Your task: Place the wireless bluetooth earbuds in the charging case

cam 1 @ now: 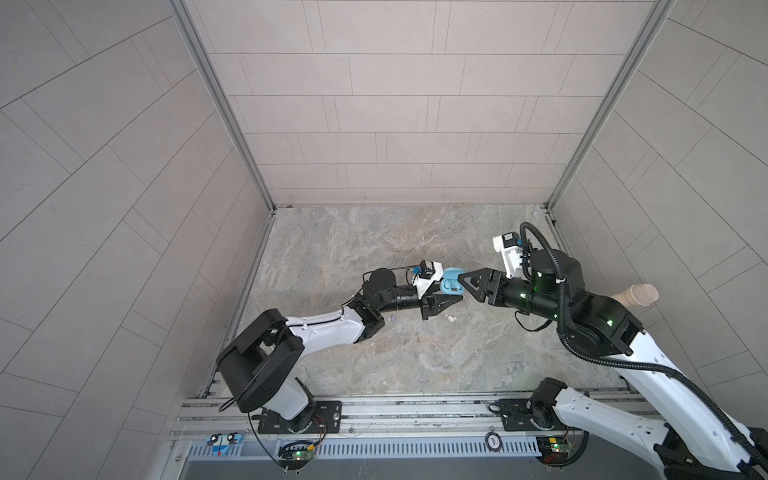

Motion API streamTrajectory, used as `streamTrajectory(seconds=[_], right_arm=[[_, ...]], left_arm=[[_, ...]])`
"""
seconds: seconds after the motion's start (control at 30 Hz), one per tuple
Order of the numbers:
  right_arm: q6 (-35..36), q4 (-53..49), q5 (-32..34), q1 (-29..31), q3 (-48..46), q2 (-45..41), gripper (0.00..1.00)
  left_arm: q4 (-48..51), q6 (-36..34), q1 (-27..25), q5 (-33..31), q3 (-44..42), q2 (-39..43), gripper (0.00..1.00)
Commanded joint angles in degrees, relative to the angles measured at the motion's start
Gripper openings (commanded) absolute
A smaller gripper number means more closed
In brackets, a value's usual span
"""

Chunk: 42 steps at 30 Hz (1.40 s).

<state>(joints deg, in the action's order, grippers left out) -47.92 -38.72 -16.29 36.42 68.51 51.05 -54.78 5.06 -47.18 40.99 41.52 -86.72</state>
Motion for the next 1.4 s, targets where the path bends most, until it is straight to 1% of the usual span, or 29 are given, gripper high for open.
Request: streamTrajectory(seconds=[0.0, 0.17, 0.43, 0.7, 1.03, 1.1, 1.2, 1.37], right_arm=[[4.4, -5.5, 0.3, -1.9, 4.5, 1.6, 0.57], [7.9, -10.1, -2.4, -5.5, 9.4, 7.5, 0.54], [10.3, -8.6, -5.1, -5.8, 11.3, 12.7, 0.51], [9.3, -9.6, -5.4, -4.6, 8.5, 11.2, 0.48], [7.8, -10.7, -4.9, -2.2, 5.7, 9.2, 0.45], [8.0, -10.3, -3.8, -2.2, 6.0, 8.5, 0.45], [9.1, -11.3, -2.1, -2.5, 9.0, 8.4, 0.46], [10.9, -12.2, -2.1, -3.7, 11.8, 11.0, 0.46]], left_arm=[[1.0, -1.6, -0.2, 1.6, -0.6, 2.7, 0.00], [3.6, -3.0, -0.2, 2.3, -1.0, 4.2, 0.00], [4.6, -3.5, -0.3, 2.7, -1.9, 5.3, 0.00], [4.7, -3.9, -0.4, 2.6, -1.5, 5.5, 0.00], [6.2, -4.8, -0.3, 2.2, -1.0, 5.7, 0.00], [6.6, -5.0, -0.4, 2.2, -1.0, 5.7, 0.00], [7.0, -5.1, -0.4, 2.4, -1.3, 5.8, 0.00], [7.4, -5.0, -0.4, 3.1, -1.7, 6.2, 0.00]])
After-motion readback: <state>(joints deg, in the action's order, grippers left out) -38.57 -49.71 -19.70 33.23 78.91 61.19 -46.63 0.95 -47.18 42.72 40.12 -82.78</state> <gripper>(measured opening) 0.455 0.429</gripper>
